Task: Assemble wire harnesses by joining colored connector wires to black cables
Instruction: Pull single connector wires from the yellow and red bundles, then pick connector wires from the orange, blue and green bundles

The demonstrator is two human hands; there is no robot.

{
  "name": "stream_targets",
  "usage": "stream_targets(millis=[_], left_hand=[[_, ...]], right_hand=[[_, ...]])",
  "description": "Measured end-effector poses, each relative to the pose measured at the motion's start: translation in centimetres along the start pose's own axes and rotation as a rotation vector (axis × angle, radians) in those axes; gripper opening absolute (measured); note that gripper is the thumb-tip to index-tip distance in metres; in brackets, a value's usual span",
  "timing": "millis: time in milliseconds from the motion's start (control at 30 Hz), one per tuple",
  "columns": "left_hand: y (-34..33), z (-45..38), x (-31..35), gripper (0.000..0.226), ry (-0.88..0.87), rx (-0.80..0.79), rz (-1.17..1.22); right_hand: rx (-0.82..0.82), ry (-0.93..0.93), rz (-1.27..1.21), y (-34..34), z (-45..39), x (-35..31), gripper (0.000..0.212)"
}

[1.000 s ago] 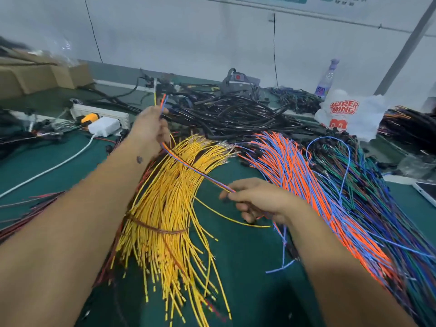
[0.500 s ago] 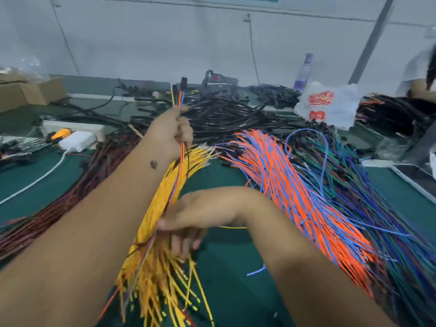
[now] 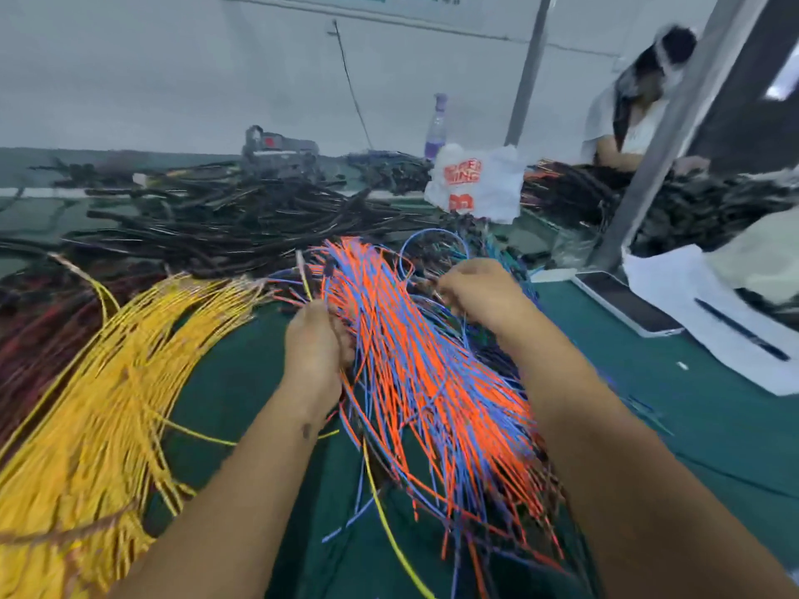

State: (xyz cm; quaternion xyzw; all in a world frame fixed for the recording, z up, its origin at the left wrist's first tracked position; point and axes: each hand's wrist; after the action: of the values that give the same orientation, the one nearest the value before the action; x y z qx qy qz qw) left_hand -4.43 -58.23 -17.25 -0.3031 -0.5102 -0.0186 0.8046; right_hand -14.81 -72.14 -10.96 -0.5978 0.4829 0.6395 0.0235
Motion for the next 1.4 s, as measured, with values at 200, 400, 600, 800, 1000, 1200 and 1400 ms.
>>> stream_targets(millis=[200,400,600,800,1000,1200,1400], left_hand=[[0.2,1.3,-0.8,0.034,-0.185,0.012,-0.211],[0.4,2.0,-0.6,0.031,-0.189,-0.018,-0.254],[0.5,2.1,-0.4,0.03,-0.175,-0.035,-0.237],[0.6,2.0,-0.4,0.032,-0.17,-0.036,-0.235],[0.8,1.8,-0.4,0.031,-0.166,-0.05,-0.215],[0.7,1.4,-0.6,0.033,-0.171,-0.052,-0.186],[0.8,1.3,-0.7,0.033,-0.178,-0.057,-0.196]], right_hand=[[0.174,0.08,0.094,-0.7,-1.4,2.3,0.026],[-0.154,0.082,0.501,-3.5,-2.8,2.5,0.031],[-0.11,0.055,0.352,-2.0,-2.7,2.6,0.023],[0.078,0.103,0.209,-0.4,-2.4,3.5,0.009],[0.375,0.025,-0.213,0.7,-1.9,4.2,0.011],[0.59,-0.077,0.075,1.6,-1.6,6.4,0.027],[0.166,-0.154,0.598,0.7,-1.4,6.1,0.026]])
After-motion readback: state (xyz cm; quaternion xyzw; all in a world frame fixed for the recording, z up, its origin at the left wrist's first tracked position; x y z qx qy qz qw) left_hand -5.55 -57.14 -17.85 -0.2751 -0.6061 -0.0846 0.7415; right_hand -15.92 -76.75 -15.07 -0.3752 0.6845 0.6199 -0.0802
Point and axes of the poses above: each hand's wrist, its own z-axis away from the middle knuckle, its own y-axis out of the back of the hand, x = y × z, and after that the axes turned 10 degrees about y, right-handed
